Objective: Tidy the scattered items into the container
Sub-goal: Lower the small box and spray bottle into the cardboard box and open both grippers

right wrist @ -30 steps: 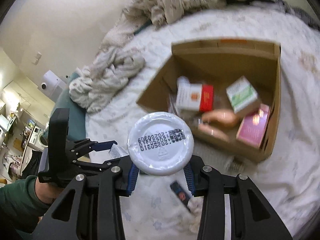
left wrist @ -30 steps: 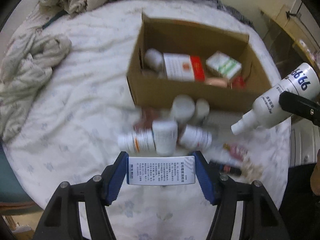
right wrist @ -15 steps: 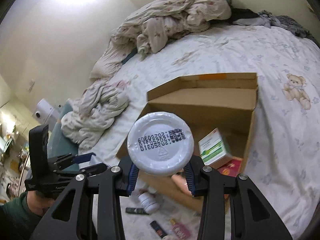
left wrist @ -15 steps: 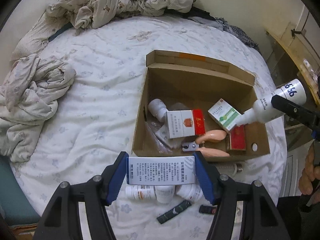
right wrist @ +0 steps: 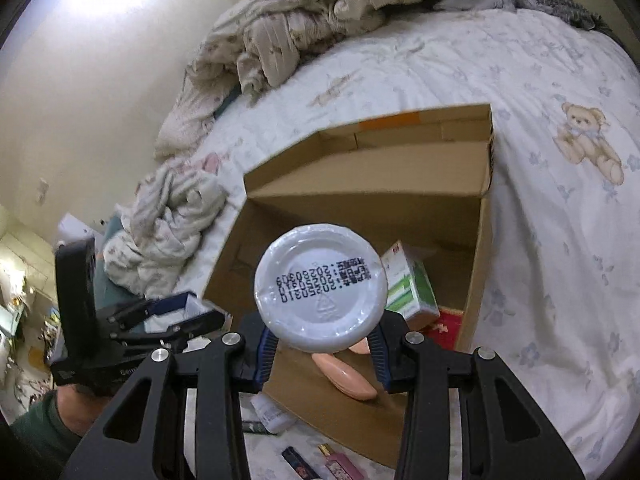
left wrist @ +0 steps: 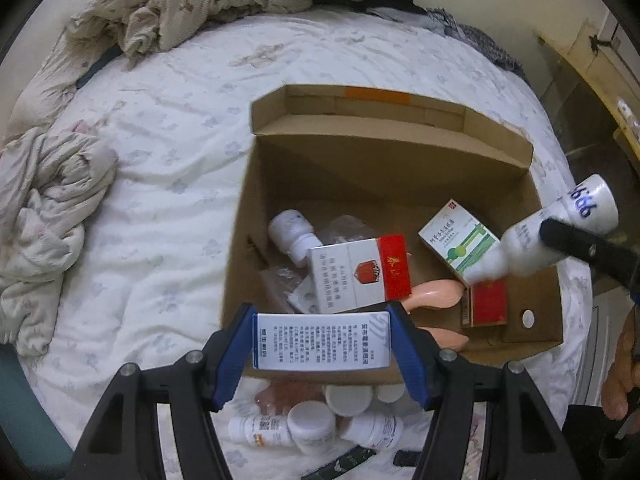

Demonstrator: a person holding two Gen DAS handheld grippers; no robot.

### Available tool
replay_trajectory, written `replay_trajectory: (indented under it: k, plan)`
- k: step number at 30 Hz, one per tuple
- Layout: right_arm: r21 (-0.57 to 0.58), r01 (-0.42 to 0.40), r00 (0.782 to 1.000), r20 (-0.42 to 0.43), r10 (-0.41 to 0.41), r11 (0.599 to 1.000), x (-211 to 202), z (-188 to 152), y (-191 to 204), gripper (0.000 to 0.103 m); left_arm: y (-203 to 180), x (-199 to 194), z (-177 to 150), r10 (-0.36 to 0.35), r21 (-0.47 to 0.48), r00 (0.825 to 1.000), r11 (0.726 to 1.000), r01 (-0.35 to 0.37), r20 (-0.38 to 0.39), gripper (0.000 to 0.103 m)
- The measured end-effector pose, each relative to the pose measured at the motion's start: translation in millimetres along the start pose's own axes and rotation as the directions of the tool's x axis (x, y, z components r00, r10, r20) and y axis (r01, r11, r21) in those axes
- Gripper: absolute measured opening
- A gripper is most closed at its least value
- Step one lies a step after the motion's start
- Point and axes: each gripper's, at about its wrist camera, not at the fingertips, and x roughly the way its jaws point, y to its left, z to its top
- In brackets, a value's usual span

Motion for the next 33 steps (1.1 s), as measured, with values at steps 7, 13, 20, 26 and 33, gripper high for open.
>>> replay_trajectory:
  k: [7,13,20,26,33]
  plan:
    - [-0.034,-0.008,0.993,-0.120,0.004,0.999,33.2,-17.7,9.1,0.043,-11.9,35.3,1.1,0.002,0.021,0.997,1.000,0.000,-0.071,0.066]
    - [-0.024,0.000,0.977,-0.215,-0.005,1.000,55.5,-31.1,6.7,0.043,-11.6,50.5,-3.2,0.006,0.012,0.994,1.000,-0.004,-0.105,0.066]
    - [-0.012,-0.002,0.972,-0.235,-0.001,1.000,59.8,-33.4,3.6,0.044,-8.5,59.2,-7.3,0.003,-0.010,0.992,1.000,-0.004,-0.129,0.067]
    - [-0.081,0.119,0.980,-0.153,-0.130,0.990,47.9,-23.9,13.8,0.054,2.5,51.9,-4.8,-0.044,-0.083,0.992,0.996,0.034,-0.116,0.079]
    - [-0.212,0.301,0.954,0.062,-0.294,0.930,12.6,-16.0,36.7,0.074,-0.9,20.2,-0.5,-0.024,-0.052,1.000,0.998,0.023,-0.013,0.081]
